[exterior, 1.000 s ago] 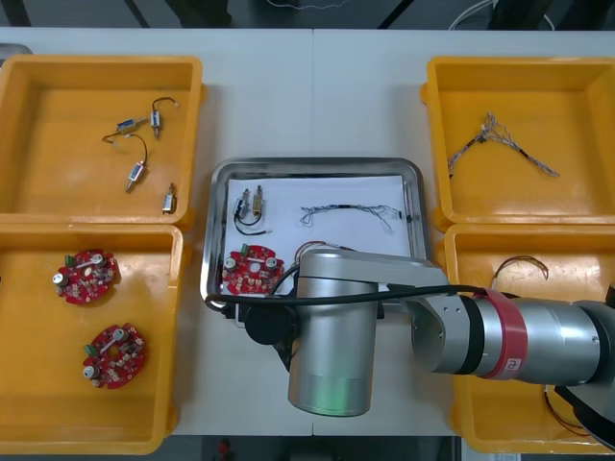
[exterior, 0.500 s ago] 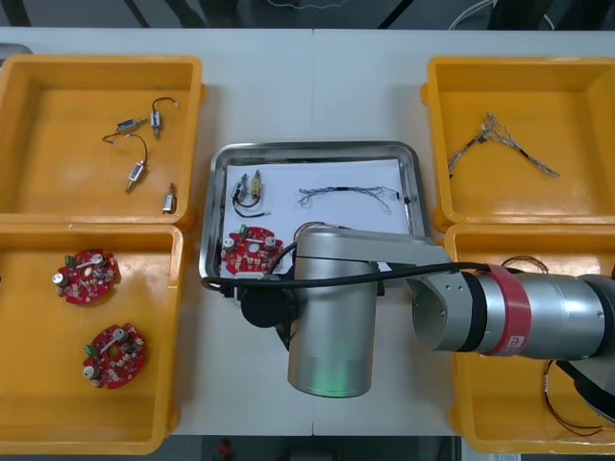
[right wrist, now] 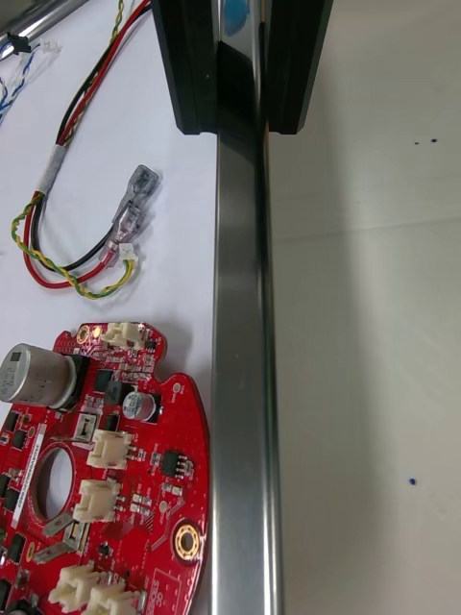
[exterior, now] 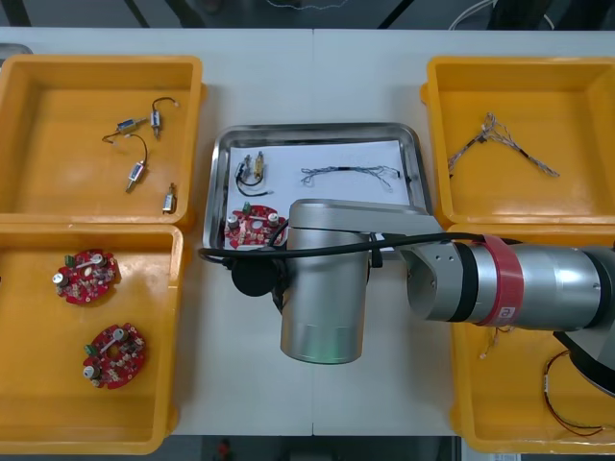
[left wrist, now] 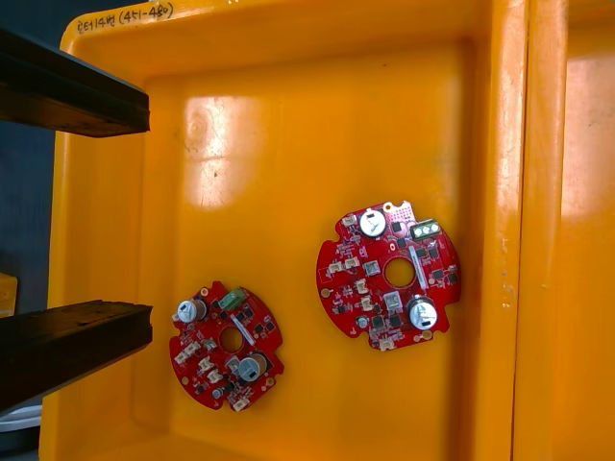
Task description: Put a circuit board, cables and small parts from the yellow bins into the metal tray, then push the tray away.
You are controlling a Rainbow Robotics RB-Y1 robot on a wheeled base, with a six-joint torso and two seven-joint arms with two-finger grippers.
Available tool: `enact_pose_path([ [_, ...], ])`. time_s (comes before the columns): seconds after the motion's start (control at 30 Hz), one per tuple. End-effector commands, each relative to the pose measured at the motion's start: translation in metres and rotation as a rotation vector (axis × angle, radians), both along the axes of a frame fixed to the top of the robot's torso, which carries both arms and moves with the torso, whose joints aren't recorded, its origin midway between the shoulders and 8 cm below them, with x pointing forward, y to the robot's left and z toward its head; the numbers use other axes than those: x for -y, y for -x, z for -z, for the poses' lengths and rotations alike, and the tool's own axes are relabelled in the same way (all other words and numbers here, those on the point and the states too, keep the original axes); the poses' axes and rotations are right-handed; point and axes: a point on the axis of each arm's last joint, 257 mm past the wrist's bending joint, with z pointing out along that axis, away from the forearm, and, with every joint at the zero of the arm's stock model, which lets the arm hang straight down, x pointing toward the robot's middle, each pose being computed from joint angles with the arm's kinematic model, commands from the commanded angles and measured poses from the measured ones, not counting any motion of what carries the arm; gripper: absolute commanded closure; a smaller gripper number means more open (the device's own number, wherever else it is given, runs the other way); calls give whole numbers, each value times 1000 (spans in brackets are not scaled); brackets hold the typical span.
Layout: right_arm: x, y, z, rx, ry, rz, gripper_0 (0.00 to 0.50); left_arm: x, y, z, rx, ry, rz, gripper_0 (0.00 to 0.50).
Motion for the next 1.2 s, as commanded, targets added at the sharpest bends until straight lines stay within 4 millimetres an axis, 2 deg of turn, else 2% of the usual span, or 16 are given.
enact_pose_path([
  [0.03, -15, -14, -21, 50, 22, -47, 500, -10, 5, -10, 1, -83, 72, 0],
  [0.53, -29, -39, -42, 105, 33, -69, 500, -10, 5, -10, 1, -83, 72, 0],
  [0.9, -35, -65, -56, 143, 28, -70, 500, -10, 5, -10, 1, -83, 72, 0],
  [1.2, -37, -86, -57, 144, -10, -51, 500, -10, 5, -10, 1, -83, 72, 0],
])
